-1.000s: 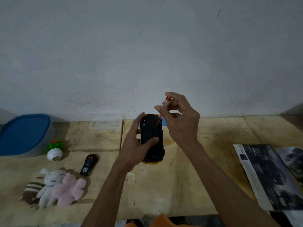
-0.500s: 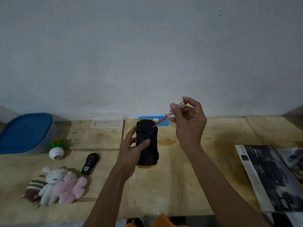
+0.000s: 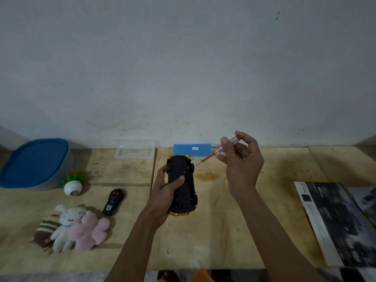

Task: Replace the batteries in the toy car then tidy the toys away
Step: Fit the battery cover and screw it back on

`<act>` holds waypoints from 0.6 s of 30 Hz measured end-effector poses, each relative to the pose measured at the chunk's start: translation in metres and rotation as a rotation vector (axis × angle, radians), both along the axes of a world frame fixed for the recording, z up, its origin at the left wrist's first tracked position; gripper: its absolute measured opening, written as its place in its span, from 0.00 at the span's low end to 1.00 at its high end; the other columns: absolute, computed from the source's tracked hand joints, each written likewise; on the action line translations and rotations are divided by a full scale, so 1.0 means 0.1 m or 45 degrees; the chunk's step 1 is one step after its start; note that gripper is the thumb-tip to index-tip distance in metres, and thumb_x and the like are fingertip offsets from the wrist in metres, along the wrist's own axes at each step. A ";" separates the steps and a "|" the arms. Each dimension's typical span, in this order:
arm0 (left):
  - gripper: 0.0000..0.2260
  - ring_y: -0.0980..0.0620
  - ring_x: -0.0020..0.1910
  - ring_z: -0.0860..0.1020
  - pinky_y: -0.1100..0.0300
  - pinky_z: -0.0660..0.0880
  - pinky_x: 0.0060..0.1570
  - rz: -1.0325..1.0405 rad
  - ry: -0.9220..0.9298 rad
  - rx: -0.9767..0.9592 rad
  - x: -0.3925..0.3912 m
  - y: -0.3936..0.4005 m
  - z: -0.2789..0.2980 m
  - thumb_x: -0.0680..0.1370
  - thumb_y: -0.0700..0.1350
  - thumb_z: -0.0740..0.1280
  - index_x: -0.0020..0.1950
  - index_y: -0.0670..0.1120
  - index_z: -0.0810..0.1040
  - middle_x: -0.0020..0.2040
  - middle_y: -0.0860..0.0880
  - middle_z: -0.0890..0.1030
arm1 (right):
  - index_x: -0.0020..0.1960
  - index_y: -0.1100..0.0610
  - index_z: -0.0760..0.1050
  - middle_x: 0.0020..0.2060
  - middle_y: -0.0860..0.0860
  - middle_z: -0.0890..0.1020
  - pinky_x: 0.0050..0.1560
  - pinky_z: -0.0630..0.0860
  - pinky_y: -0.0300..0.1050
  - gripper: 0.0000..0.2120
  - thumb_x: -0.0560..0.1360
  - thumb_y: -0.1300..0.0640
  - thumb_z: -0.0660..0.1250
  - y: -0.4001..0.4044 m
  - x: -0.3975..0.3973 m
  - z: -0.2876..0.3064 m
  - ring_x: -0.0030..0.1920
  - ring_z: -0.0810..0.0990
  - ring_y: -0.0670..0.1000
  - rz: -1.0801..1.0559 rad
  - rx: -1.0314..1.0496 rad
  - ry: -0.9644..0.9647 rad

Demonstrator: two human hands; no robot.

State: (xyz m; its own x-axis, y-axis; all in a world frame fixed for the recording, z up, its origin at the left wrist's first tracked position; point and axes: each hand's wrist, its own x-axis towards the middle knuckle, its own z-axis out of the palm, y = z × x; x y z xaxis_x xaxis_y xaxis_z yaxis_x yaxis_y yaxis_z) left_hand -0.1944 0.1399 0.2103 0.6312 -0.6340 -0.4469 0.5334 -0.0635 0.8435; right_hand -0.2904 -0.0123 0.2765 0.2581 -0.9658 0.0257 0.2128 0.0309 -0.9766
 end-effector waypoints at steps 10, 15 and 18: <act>0.39 0.47 0.62 0.80 0.44 0.80 0.58 -0.107 -0.098 0.028 -0.19 0.12 -0.10 0.80 0.40 0.69 0.77 0.71 0.53 0.67 0.56 0.75 | 0.57 0.54 0.77 0.44 0.56 0.86 0.39 0.84 0.48 0.14 0.74 0.61 0.74 0.03 -0.10 -0.16 0.47 0.86 0.55 0.014 0.098 0.013; 0.31 0.52 0.59 0.82 0.51 0.82 0.53 -0.050 -0.157 0.006 -0.23 0.13 -0.06 0.78 0.54 0.67 0.76 0.72 0.56 0.67 0.62 0.72 | 0.58 0.55 0.78 0.45 0.56 0.86 0.39 0.85 0.50 0.15 0.73 0.61 0.75 0.03 -0.14 -0.23 0.47 0.86 0.56 -0.003 0.133 0.046; 0.27 0.53 0.58 0.82 0.50 0.82 0.52 -0.025 -0.155 0.008 -0.25 0.14 -0.10 0.80 0.55 0.63 0.75 0.72 0.58 0.65 0.61 0.73 | 0.59 0.55 0.78 0.45 0.55 0.86 0.38 0.84 0.49 0.15 0.73 0.62 0.74 0.05 -0.17 -0.27 0.47 0.86 0.55 -0.001 0.149 0.055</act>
